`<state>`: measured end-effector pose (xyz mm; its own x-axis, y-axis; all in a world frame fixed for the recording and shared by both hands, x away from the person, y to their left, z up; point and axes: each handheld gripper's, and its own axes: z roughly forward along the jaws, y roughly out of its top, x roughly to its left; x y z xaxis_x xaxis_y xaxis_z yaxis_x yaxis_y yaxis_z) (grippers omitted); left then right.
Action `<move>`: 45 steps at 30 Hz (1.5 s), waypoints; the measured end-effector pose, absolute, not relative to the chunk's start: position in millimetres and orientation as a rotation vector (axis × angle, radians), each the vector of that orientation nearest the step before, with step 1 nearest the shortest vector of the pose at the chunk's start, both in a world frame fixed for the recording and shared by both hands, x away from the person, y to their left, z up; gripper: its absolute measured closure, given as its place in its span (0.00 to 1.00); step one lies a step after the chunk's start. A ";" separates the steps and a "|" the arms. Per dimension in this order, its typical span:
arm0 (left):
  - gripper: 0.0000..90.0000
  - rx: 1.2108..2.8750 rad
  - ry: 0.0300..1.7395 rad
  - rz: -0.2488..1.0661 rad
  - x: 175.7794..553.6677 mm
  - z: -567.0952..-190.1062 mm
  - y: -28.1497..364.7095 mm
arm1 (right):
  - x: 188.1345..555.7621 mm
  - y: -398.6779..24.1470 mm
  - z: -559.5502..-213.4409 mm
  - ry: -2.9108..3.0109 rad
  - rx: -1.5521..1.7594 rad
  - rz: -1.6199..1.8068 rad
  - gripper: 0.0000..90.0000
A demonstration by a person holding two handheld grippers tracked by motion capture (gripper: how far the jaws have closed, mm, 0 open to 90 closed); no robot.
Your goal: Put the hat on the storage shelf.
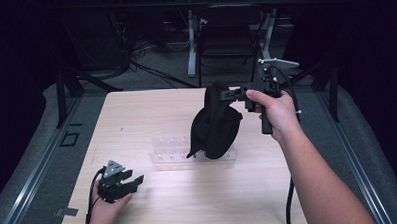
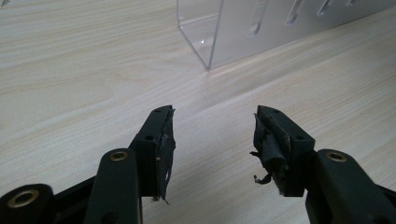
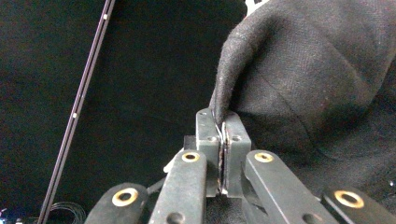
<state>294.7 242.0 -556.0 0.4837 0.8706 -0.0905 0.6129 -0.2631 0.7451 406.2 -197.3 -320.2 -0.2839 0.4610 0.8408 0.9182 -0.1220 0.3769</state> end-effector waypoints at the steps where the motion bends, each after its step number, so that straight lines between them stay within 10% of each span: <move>1: 0.53 1.989 1.227 0.440 294.6 -555.8 241.9 | 406.2 -197.9 -320.4 -1.715 -1.526 -1.392 0.98; 45: 0.55 1.886 1.024 0.437 294.5 -502.6 196.1 | 409.9 -170.2 -331.4 -1.673 -1.468 -1.408 0.98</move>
<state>294.5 196.1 -502.6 0.5913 0.7991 -0.1092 0.4738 -0.2346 0.8488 409.9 -170.2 -331.4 -0.2919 0.4034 0.8672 0.9233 -0.1178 0.3656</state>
